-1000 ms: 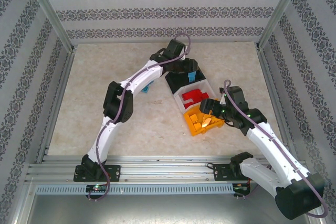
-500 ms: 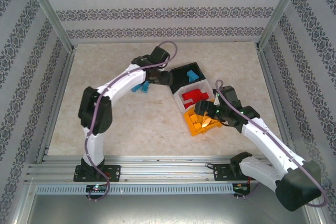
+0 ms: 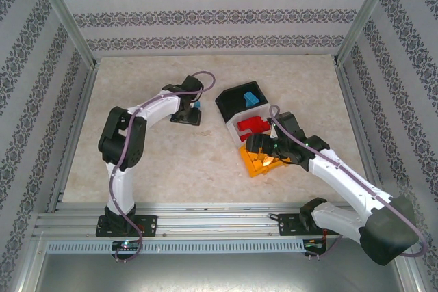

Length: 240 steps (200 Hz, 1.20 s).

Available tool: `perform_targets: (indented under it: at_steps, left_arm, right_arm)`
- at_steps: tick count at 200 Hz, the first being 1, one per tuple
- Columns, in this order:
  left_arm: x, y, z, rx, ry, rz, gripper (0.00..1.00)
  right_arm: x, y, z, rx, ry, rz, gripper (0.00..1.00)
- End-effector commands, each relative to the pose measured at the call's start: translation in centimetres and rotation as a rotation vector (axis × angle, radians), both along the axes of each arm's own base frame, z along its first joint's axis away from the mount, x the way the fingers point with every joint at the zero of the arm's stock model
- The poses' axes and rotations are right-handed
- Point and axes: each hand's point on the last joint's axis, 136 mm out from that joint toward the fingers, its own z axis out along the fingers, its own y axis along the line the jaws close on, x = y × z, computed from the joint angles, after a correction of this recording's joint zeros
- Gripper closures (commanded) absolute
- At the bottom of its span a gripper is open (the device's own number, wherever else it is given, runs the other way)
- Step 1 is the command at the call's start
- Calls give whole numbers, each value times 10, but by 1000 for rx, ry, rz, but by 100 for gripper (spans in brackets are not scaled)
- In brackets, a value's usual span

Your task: Sort the legos into containers by color

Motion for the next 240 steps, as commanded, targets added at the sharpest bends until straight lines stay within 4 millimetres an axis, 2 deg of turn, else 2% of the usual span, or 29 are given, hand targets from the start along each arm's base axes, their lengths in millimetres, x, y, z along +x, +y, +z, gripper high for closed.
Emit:
perform_targets:
  at_steps: [1, 58, 96, 141, 173, 196, 218, 240]
  left_arm:
    - [20, 0, 1, 5, -36, -26, 41]
    - [38, 9, -14, 39, -23, -20, 41]
    - [44, 8, -21, 32, -14, -35, 41]
    - [43, 2, -18, -2, -13, -41, 59]
    - [30, -7, -3, -96, -24, -14, 63]
    - [25, -22, 16, -216, -51, 1, 65]
    - [27, -42, 37, -353, -67, 17, 66]
    - [37, -75, 64, -554, -85, 37, 66]
  right_arm:
    - [3, -1, 7, 3, -24, -23, 14]
    - [5, -1, 9, -1, -21, -25, 14]
    - [5, -1, 9, -3, -18, -28, 14]
    - [6, -1, 13, 1, -27, -37, 14]
    - [6, -2, 17, 1, -34, -39, 14]
    - [5, -3, 20, -1, -46, -41, 14]
    - [4, -7, 24, -9, -60, -46, 14]
    - [1, -12, 24, -15, -63, -53, 14]
